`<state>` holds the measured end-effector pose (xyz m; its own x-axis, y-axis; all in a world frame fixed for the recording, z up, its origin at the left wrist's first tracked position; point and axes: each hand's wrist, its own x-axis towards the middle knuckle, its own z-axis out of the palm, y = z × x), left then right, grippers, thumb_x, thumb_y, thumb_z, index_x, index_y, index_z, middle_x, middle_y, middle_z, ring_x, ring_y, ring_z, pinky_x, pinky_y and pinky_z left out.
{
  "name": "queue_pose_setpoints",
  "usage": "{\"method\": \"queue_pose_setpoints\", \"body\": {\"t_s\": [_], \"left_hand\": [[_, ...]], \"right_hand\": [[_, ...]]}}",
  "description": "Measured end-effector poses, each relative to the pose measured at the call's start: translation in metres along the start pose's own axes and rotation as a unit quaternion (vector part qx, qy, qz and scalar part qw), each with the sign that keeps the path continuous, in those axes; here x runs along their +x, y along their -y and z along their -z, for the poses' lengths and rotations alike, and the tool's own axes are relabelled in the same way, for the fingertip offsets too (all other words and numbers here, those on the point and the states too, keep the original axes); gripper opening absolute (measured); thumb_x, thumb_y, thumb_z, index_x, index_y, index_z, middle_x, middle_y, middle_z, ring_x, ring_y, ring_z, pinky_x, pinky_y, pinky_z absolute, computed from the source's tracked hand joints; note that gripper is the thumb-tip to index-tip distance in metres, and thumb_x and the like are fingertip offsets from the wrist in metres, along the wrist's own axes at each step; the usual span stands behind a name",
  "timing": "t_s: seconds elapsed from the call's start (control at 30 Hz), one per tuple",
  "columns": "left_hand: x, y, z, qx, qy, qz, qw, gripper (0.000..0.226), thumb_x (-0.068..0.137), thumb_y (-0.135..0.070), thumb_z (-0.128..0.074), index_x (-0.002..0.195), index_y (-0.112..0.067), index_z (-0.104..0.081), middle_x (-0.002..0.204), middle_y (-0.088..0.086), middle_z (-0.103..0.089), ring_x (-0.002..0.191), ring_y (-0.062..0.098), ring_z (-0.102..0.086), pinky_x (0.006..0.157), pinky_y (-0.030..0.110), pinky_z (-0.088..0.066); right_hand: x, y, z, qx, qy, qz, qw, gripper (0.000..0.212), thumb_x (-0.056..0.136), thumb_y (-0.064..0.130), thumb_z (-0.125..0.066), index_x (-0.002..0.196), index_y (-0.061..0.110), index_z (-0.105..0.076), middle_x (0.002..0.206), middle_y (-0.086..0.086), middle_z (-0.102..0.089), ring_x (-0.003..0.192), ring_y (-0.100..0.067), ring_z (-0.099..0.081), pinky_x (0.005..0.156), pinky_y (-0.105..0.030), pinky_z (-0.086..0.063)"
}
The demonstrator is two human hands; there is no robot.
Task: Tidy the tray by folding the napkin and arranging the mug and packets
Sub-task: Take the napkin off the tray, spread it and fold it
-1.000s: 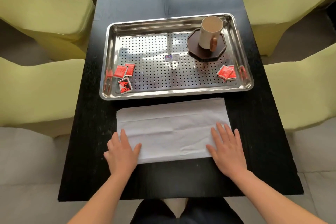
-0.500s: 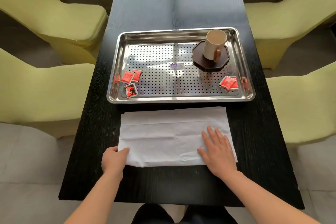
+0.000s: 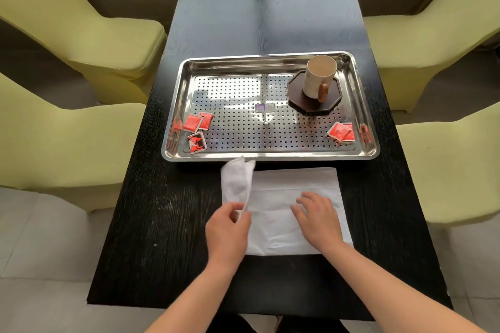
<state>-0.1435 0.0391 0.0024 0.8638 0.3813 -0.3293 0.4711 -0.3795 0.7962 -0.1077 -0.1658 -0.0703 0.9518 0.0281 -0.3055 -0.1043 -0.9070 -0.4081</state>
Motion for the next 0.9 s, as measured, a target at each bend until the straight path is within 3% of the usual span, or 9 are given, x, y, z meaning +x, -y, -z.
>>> {"method": "queue_pose_setpoints", "body": {"t_s": [0.07, 0.13, 0.17, 0.23, 0.33, 0.43, 0.53, 0.67, 0.9], "left_hand": [[-0.008, -0.006, -0.013, 0.037, 0.024, -0.027, 0.999, 0.005, 0.087, -0.027, -0.07, 0.092, -0.027, -0.071, 0.068, -0.006, -0.06, 0.066, 0.008, -0.058, 0.062, 0.021, -0.044], [-0.016, -0.01, -0.025, 0.074, 0.057, -0.052, 0.994, 0.013, 0.09, -0.028, -0.067, 0.102, -0.026, -0.07, 0.074, -0.007, -0.06, 0.071, 0.009, -0.058, 0.066, 0.019, -0.045], [-0.02, -0.011, -0.029, 0.09, 0.071, -0.063, 0.991, 0.016, 0.091, -0.029, -0.066, 0.107, -0.026, -0.068, 0.078, -0.008, -0.06, 0.074, 0.008, -0.058, 0.068, 0.017, -0.046], [-0.026, -0.012, -0.037, 0.117, 0.095, -0.086, 0.985, 0.023, 0.092, -0.028, -0.065, 0.114, -0.027, -0.066, 0.085, -0.013, -0.059, 0.078, 0.005, -0.056, 0.069, 0.011, -0.043], [-0.032, -0.013, -0.044, 0.152, 0.125, -0.106, 0.975, 0.026, 0.093, -0.027, -0.065, 0.119, -0.029, -0.064, 0.088, -0.015, -0.055, 0.078, 0.005, -0.054, 0.069, 0.006, -0.039], [-0.035, -0.014, -0.05, 0.162, 0.147, -0.119, 0.968, 0.028, 0.092, -0.025, -0.066, 0.119, -0.03, -0.064, 0.087, -0.013, -0.054, 0.078, 0.006, -0.053, 0.074, 0.009, -0.041], [-0.037, -0.02, -0.059, 0.155, 0.165, -0.134, 0.965, 0.029, 0.091, -0.023, -0.066, 0.118, -0.03, -0.064, 0.087, -0.014, -0.053, 0.078, 0.005, -0.052, 0.076, 0.01, -0.041], [-0.043, -0.032, -0.082, 0.145, 0.19, -0.138, 0.961, 0.03, 0.092, -0.024, -0.066, 0.121, -0.03, -0.064, 0.094, -0.014, -0.054, 0.079, 0.007, -0.053, 0.081, 0.009, -0.043], [-0.046, -0.051, -0.13, 0.139, 0.233, -0.131, 0.954, 0.033, 0.093, -0.023, -0.064, 0.125, -0.03, -0.062, 0.108, -0.01, -0.06, 0.091, 0.005, -0.053, 0.089, 0.016, -0.046]], "right_hand": [[0.008, 0.018, 0.011, 0.175, 0.05, -0.069, 0.981, 0.043, 0.099, 0.054, -0.043, 0.106, 0.023, -0.071, 0.113, 0.003, -0.071, 0.105, -0.018, -0.064, 0.086, -0.034, -0.049], [0.017, 0.037, 0.018, 0.37, 0.112, -0.165, 0.907, 0.048, 0.094, 0.064, -0.045, 0.092, 0.022, -0.068, 0.093, 0.0, -0.075, 0.081, -0.018, -0.071, 0.066, -0.031, -0.055], [0.021, 0.045, 0.02, 0.418, 0.128, -0.192, 0.879, 0.049, 0.092, 0.064, -0.051, 0.086, 0.018, -0.066, 0.086, -0.002, -0.074, 0.074, -0.02, -0.072, 0.059, -0.031, -0.058], [0.026, 0.055, 0.021, 0.444, 0.131, -0.203, 0.863, 0.043, 0.089, 0.05, -0.065, 0.077, 0.009, -0.062, 0.078, -0.006, -0.069, 0.068, -0.022, -0.069, 0.061, -0.037, -0.062], [0.031, 0.059, 0.02, 0.424, 0.086, -0.202, 0.879, 0.021, 0.088, 0.026, -0.068, 0.085, 0.006, -0.069, 0.087, -0.017, -0.074, 0.078, -0.028, -0.072, 0.076, -0.049, -0.06], [0.034, 0.054, 0.023, 0.41, 0.038, -0.196, 0.89, 0.016, 0.086, 0.017, -0.063, 0.087, 0.002, -0.067, 0.093, -0.023, -0.071, 0.075, -0.028, -0.063, 0.08, -0.055, -0.056], [0.035, 0.041, 0.029, 0.405, 0.033, -0.185, 0.895, 0.02, 0.091, 0.017, -0.059, 0.093, -0.002, -0.065, 0.096, -0.028, -0.069, 0.076, -0.03, -0.061, 0.084, -0.061, -0.052], [0.038, 0.017, 0.041, 0.38, 0.036, -0.18, 0.907, 0.016, 0.096, 0.019, -0.056, 0.097, 0.007, -0.067, 0.101, -0.022, -0.07, 0.099, -0.044, -0.065, 0.088, -0.062, -0.053], [0.049, -0.027, 0.064, 0.339, 0.022, -0.193, 0.921, 0.016, 0.094, 0.019, -0.06, 0.098, 0.004, -0.066, 0.1, -0.022, -0.069, 0.097, -0.043, -0.065, 0.087, -0.058, -0.055]]}}
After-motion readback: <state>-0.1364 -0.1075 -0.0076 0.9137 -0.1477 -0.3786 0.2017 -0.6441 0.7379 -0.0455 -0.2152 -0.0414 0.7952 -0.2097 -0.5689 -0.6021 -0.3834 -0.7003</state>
